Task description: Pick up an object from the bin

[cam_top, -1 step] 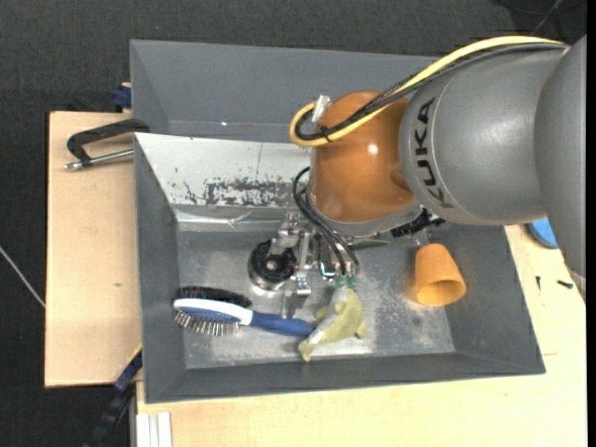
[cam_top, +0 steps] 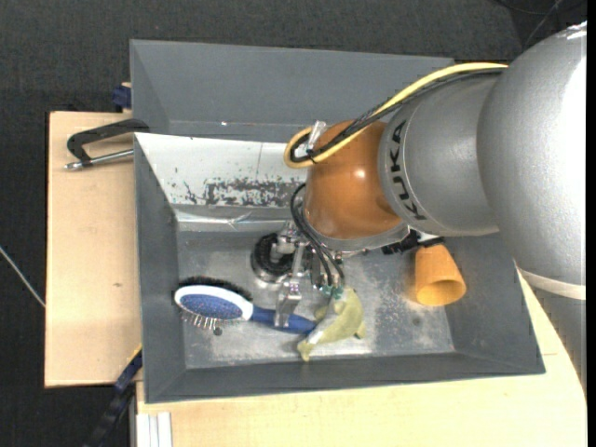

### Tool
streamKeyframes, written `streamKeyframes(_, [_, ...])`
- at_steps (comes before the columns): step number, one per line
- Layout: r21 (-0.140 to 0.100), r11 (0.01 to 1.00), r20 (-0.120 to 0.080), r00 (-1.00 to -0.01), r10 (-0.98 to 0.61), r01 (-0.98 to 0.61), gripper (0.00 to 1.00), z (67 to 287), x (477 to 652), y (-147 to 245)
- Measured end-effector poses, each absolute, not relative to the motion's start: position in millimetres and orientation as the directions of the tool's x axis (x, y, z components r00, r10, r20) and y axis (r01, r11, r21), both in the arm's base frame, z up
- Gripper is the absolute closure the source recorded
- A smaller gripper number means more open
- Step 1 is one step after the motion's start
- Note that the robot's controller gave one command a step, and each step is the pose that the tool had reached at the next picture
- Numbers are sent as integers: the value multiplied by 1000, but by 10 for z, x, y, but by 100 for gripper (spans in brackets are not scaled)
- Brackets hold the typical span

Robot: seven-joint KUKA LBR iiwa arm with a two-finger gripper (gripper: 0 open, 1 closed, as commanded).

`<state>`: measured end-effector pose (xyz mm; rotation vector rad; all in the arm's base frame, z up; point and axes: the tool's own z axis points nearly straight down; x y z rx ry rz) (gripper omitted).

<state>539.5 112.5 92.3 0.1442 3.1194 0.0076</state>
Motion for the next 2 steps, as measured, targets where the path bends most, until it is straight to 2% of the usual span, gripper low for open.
streamKeyframes(1, [1,996,-16,-995,95,95,100,905,5392,1099])
streamKeyframes(2, [2,999,-16,-999,32,32,100,2470,5654,683])
